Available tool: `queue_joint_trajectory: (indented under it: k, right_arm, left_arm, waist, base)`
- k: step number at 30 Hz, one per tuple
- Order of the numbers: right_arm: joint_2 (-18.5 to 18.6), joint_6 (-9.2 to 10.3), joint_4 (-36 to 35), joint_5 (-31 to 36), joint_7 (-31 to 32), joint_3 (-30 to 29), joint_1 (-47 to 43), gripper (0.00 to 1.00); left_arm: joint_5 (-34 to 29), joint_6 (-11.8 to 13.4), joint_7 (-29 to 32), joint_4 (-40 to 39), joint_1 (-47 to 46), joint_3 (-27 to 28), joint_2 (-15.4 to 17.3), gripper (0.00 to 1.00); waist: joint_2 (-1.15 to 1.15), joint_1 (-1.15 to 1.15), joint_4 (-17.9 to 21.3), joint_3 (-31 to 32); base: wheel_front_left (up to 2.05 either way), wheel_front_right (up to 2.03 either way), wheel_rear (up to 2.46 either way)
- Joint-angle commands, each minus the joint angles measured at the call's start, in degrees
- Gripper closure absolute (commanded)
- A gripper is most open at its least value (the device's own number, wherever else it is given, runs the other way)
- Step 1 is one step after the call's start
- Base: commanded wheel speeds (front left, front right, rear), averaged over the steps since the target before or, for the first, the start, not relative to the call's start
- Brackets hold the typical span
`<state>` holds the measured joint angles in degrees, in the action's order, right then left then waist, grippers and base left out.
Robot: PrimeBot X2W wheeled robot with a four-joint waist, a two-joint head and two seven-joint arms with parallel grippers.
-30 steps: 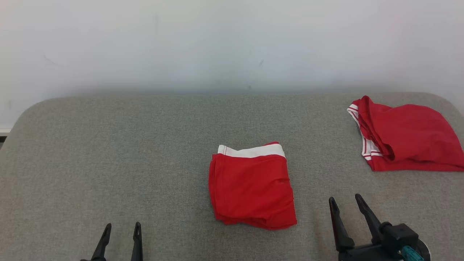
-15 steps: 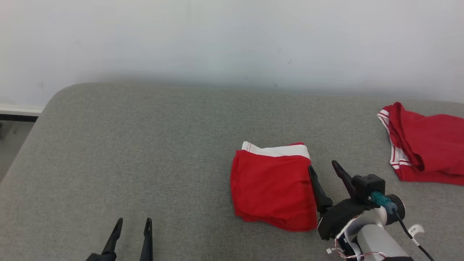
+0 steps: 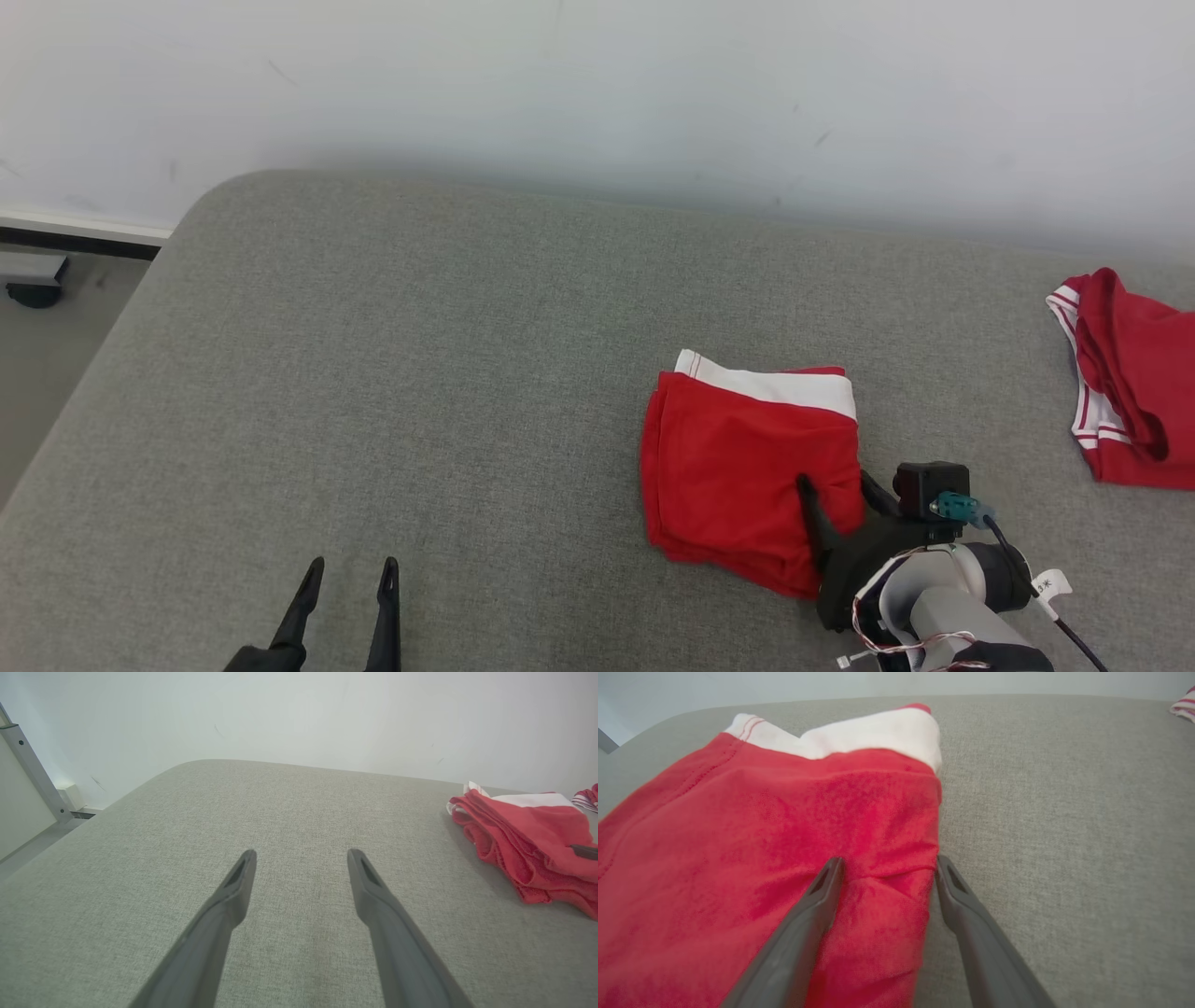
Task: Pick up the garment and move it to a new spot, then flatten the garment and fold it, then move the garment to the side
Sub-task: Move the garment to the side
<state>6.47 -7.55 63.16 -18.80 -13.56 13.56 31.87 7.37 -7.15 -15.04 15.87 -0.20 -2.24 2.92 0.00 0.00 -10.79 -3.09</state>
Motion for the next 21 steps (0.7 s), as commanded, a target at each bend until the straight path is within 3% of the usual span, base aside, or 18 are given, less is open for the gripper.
queue_joint_trajectory:
  k: [1, 8, 9, 10, 11, 12, 21]
  right_arm:
    - [-0.1, 0.16, 1.1, -0.5, 0.2, 0.2, 1.2, 0.0]
    - [-1.0, 0.16, 6.4, -3.2, 2.2, 1.0, 2.7, 0.0]
    - [-1.1, 0.16, 6.9, -3.7, 2.7, 1.2, 2.8, 0.12]
    - [-1.1, 0.16, 7.1, -4.0, 2.9, 1.5, 3.0, 0.58]
    - [-1.0, 0.16, 7.2, -4.3, 2.7, 1.8, 3.2, 0.87]
    - [-0.8, 0.16, 7.2, -4.6, 2.4, 2.0, 3.4, 1.0]
    - [2.6, 0.17, 6.1, -4.1, 0.6, 5.8, 7.4, 1.0]
  left_arm:
    - [0.5, -0.3, -0.1, -0.1, -0.8, 0.0, -0.1, 0.0]
    - [0.9, -0.3, -0.1, 0.3, -1.9, -0.3, -0.1, 0.0]
    - [1.0, -0.2, -0.1, 0.2, -2.2, -0.3, -0.1, 0.0]
    - [1.2, -0.1, -0.1, 0.2, -2.4, -0.4, -0.1, 0.0]
    - [1.3, 0.0, -0.1, 0.2, -2.4, -0.5, -0.1, 0.0]
    - [1.1, 0.1, -0.1, 0.3, -2.4, -0.4, -0.1, 0.0]
    - [1.5, 0.5, -0.1, -0.3, -1.3, 0.4, -0.1, 0.0]
  waist:
    - [0.0, 0.0, -0.1, -0.4]
    - [0.0, 0.0, -0.3, -1.3]
    - [0.0, 0.0, -0.4, -1.4]
    - [0.0, 0.0, -0.4, -1.4]
    - [0.0, 0.0, -0.4, -1.5]
    - [0.0, 0.0, -0.4, -1.5]
    - [0.0, 0.0, 2.4, -1.9]
  base:
    - [0.0, 0.0, 0.0]
    - [0.0, 0.0, 0.0]
    - [0.0, 0.0, 0.0]
    - [0.0, 0.0, 0.0]
    - [0.0, 0.0, 0.0]
    - [0.0, 0.0, 0.0]
    - [0.0, 0.0, 0.0]
